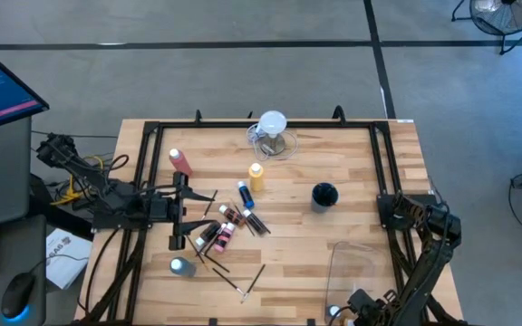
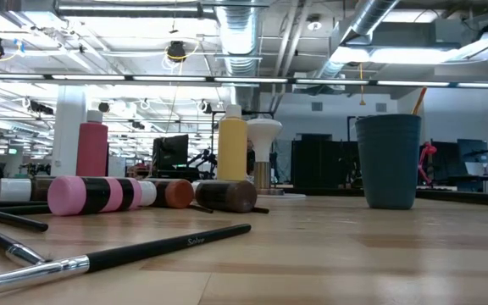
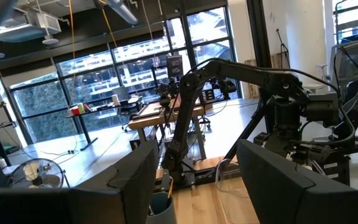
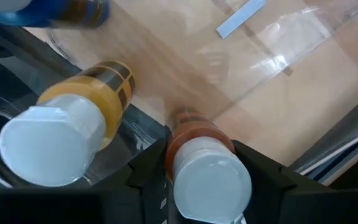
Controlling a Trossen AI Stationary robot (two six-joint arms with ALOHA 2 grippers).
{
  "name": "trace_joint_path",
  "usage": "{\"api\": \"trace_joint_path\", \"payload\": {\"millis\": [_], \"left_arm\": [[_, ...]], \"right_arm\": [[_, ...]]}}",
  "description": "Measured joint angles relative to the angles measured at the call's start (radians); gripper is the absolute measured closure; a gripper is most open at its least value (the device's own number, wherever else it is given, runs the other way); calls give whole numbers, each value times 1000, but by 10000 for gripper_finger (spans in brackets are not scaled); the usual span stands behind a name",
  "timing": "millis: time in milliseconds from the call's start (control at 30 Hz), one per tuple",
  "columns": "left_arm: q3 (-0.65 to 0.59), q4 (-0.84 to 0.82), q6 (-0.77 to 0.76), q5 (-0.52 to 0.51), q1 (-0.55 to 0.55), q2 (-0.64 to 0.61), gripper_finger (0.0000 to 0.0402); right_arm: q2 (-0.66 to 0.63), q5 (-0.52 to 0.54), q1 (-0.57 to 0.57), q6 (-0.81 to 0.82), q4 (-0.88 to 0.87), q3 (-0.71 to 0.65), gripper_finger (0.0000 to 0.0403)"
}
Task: Pick & Place Paint Supplies
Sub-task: Put the right small brown paint bottle into the transparent bin, then put the small dark green paint bottle into the transparent bin
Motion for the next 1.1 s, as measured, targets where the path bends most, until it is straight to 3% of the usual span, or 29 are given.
{"api": "trace_joint_path", "payload": {"millis": [500, 1100], "left_arm": [[0, 0, 0, 1, 0, 0, 192], [0, 0, 0, 1, 0, 0, 192]], "right_arm": [[0, 7, 0, -51, -3, 0, 189], [-51, -17, -39, -157, -81, 1, 179]]}}
